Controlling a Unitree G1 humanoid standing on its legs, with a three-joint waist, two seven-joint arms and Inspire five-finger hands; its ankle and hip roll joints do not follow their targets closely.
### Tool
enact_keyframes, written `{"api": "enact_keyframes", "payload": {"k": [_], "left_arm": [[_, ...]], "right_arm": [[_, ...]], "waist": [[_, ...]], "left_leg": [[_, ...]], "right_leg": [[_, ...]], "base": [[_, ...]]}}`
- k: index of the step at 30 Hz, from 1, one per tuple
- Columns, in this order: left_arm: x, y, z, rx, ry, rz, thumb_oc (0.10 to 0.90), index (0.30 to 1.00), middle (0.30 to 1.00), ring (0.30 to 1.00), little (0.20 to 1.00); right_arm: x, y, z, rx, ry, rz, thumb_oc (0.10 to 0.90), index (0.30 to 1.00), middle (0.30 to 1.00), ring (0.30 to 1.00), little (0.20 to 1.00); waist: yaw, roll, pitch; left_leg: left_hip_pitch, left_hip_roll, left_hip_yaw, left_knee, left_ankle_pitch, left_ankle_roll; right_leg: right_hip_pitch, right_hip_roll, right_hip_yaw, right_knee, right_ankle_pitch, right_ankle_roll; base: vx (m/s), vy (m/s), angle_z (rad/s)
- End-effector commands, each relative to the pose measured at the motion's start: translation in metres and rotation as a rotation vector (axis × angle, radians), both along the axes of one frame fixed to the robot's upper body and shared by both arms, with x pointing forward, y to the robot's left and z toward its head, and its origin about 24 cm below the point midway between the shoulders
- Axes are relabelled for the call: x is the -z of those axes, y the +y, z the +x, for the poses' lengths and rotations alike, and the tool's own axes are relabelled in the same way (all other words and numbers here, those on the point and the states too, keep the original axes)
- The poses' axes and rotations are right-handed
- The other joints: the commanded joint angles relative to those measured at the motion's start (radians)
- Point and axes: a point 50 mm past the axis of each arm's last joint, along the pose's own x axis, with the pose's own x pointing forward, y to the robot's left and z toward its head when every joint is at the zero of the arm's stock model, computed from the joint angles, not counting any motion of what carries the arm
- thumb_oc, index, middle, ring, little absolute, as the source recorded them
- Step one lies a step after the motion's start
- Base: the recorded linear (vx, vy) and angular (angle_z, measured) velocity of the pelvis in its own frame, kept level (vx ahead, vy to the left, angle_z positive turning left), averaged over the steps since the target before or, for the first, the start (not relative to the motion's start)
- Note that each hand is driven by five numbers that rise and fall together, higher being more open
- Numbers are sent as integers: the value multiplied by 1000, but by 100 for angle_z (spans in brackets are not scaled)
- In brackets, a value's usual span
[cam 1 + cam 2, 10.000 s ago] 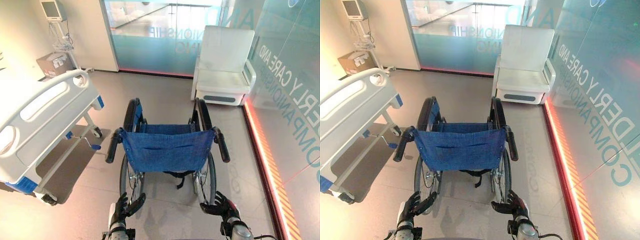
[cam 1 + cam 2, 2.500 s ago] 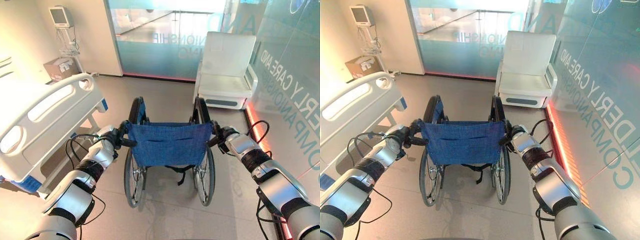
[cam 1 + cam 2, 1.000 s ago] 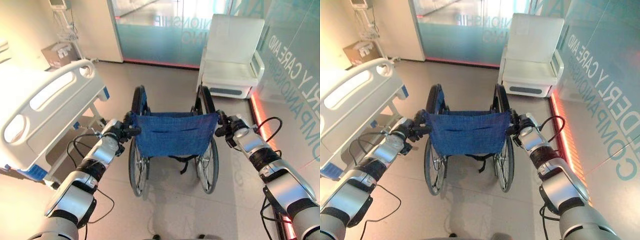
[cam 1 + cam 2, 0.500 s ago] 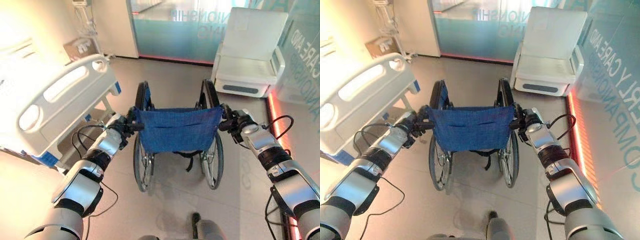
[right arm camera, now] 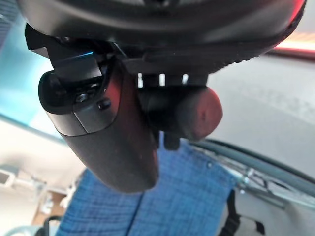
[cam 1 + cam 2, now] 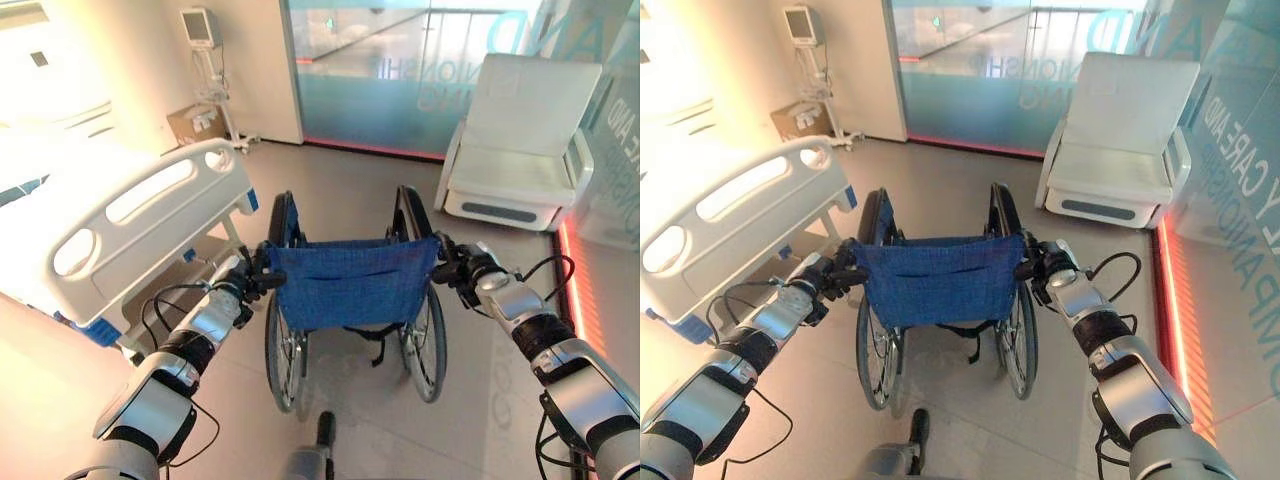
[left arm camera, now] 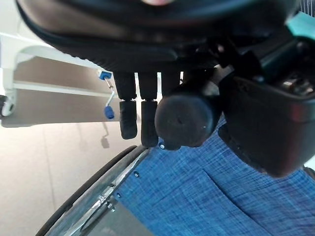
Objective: Push the wheelchair next to the bed
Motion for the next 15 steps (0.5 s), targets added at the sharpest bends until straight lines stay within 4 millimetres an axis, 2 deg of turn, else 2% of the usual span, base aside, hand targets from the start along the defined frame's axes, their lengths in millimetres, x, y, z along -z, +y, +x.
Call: {"api": "enact_keyframes", "payload": {"k": [1,4,5,6,7,8,9,11,13,15], "left_arm": [[-29,-9,15,84,-130,50,400,300,300,300,300],[-23,-7,11,92,-98,58,400,300,300,300,300],[-19,-8,10,93,-79,72,400,300,300,300,300],[-18,-8,10,93,-76,76,400,300,300,300,300],[-15,-11,9,87,-68,84,400,300,300,300,300],[-13,-12,8,85,-66,84,400,300,300,300,300],[-12,-12,8,85,-64,84,400,300,300,300,300],[-11,-15,8,89,-65,87,400,300,300,300,300],[-13,-15,10,99,-66,89,400,300,300,300,300],[-17,-13,11,107,-77,95,400,300,300,300,300]], "right_arm": [[12,32,-3,-154,39,22,400,300,300,300,300],[28,26,-12,-137,68,24,400,300,300,300,300],[37,27,-16,-137,75,27,400,300,300,300,300],[39,27,-17,-135,76,29,400,300,300,300,300],[44,28,-21,-136,75,34,400,300,300,300,300],[44,26,-23,-137,73,32,400,300,300,300,300],[44,25,-23,-138,71,31,400,300,300,300,300],[40,25,-22,-136,65,30,400,300,300,300,300],[35,26,-20,-128,62,33,400,300,300,300,300],[29,26,-18,-125,52,34,400,300,300,300,300]], "waist": [[-78,-33,17],[-76,-30,-10],[-71,-37,-31],[-70,-39,-36],[-80,-27,-43],[-88,-21,-45],[-90,-21,-46],[-109,-16,-43],[-123,-18,-32],[-144,-33,-12]], "left_leg": [[88,-78,-4,-47,111,151],[149,-76,2,-77,98,177],[176,-86,0,-99,99,190],[181,-88,0,-103,97,194],[215,-84,-4,-115,87,200],[237,-83,-7,-124,81,203],[243,-84,-8,-127,80,203],[290,-87,-19,-144,72,206],[329,-87,-19,-147,51,207],[372,-95,-30,-144,-1,209]], "right_leg": [[94,-44,-15,76,17,89],[80,-72,-51,221,66,126],[72,-87,-63,325,137,151],[64,-91,-65,348,153,157],[-4,-90,-75,481,197,162],[-44,-93,-84,519,211,162],[-54,-96,-85,527,213,162],[-137,-100,-103,445,206,145],[-188,-124,-121,359,228,140],[-256,-149,-118,198,274,140]], "base": [[485,177,-75],[498,169,-20],[440,132,9],[551,178,8],[444,156,-6],[413,142,-19],[424,81,-6],[471,13,13],[376,-79,8],[388,-177,1]]}}
